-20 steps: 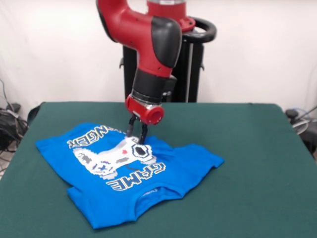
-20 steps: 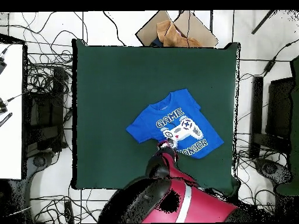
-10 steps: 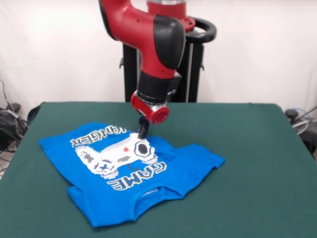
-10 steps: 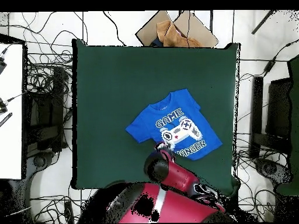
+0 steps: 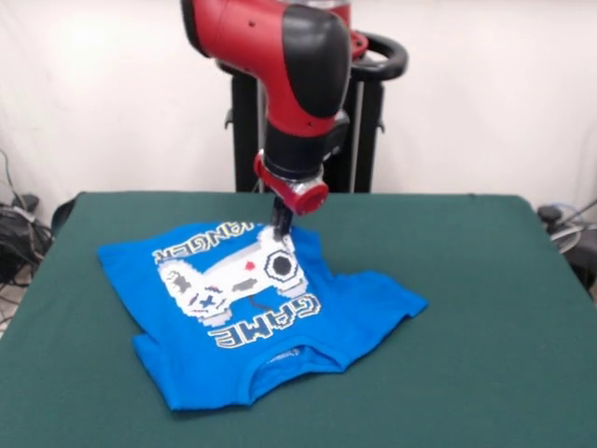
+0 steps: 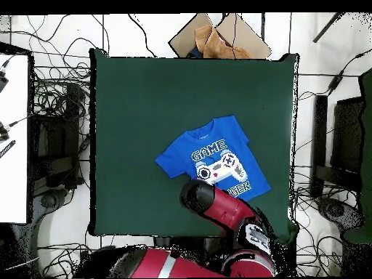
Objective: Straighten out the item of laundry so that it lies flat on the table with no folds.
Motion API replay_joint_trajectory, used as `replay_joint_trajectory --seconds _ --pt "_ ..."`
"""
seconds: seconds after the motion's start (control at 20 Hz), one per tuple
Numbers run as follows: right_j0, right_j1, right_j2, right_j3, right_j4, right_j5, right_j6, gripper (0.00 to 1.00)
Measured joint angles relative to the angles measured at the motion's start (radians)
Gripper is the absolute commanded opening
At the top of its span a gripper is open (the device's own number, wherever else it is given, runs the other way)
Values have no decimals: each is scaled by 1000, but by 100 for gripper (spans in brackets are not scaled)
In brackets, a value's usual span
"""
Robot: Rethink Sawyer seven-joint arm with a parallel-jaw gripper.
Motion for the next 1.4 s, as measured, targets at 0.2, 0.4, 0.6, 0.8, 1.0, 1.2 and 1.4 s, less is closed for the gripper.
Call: replay_joint_trajectory --seconds 0.2,0.4,0.6,0.8,1.0,1.2,1.4 --pt "-46 -5 0 -49 0 205 0 0" --pt "-113 41 0 -115 -2 364 0 0" --pt "-176 112 6 -184 -19 437 0 0" --pt "-227 183 19 -251 -55 469 -1 0" --pt "-276 235 54 -303 -99 492 -1 0" --pt "-304 224 90 -307 -154 507 -1 100" --pt "-316 221 103 -306 -173 508 -1 100"
